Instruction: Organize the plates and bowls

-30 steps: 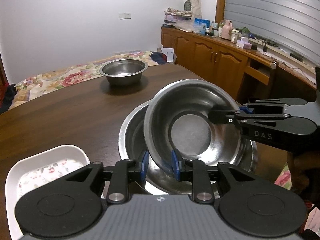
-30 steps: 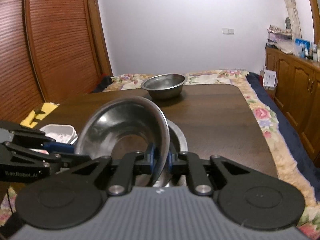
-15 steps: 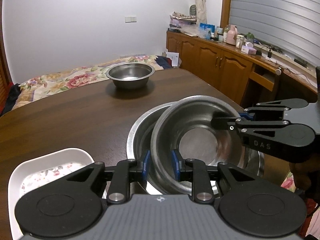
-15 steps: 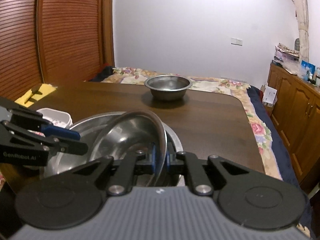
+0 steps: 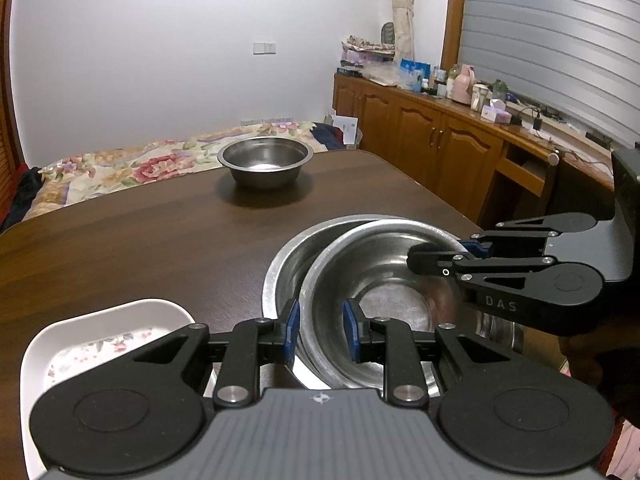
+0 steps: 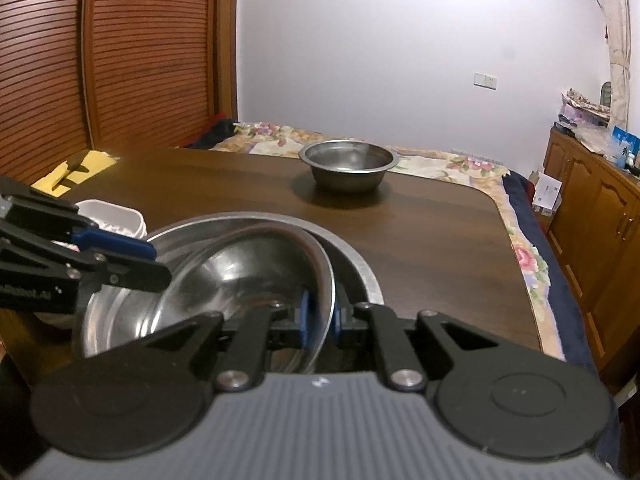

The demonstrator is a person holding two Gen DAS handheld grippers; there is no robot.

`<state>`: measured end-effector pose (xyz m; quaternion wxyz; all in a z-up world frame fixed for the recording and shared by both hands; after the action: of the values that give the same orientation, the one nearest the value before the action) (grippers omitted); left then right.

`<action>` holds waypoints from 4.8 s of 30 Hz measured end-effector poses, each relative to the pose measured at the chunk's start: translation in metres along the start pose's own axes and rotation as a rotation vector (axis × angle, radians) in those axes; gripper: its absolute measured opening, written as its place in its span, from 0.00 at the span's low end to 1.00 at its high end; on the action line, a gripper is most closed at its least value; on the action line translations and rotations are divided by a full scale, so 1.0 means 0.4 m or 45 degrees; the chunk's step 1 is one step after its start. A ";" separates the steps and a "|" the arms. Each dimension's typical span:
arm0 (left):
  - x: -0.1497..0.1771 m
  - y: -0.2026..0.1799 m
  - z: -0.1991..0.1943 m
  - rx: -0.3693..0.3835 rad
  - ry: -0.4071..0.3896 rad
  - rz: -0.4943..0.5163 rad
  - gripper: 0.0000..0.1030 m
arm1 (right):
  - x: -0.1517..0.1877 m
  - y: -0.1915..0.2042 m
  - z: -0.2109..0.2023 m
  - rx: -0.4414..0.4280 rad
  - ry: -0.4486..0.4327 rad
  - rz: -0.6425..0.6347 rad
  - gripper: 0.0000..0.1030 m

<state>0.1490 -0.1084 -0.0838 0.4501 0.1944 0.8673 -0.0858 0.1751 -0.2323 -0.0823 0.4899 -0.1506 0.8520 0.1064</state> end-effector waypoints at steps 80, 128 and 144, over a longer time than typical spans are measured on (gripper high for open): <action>-0.312 0.173 0.313 -0.184 -0.081 -0.065 0.96 | -0.239 -0.232 0.194 -0.054 -0.122 0.079 1.00; -0.312 0.185 0.461 -0.131 0.089 -0.123 0.23 | -0.205 -0.223 0.372 -0.277 0.004 0.339 0.22; -0.363 0.153 0.242 -0.120 -0.080 -0.085 0.23 | -0.289 -0.171 0.218 -0.247 -0.119 0.250 0.21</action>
<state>0.3221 -0.1218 -0.0202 0.4827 0.1410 0.8619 -0.0660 0.3247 -0.2496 -0.0279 0.4996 -0.1080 0.8246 0.2425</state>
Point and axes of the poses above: each gripper's, at about its wrist camera, not at the fingertips, and z roughly the way its jaws point, y to its left, x to its underside, the point moved 8 cm from there along z, roughly the way its jaws point, and after that the axes turned 8 degrees about -x, right-handed, at the moved point
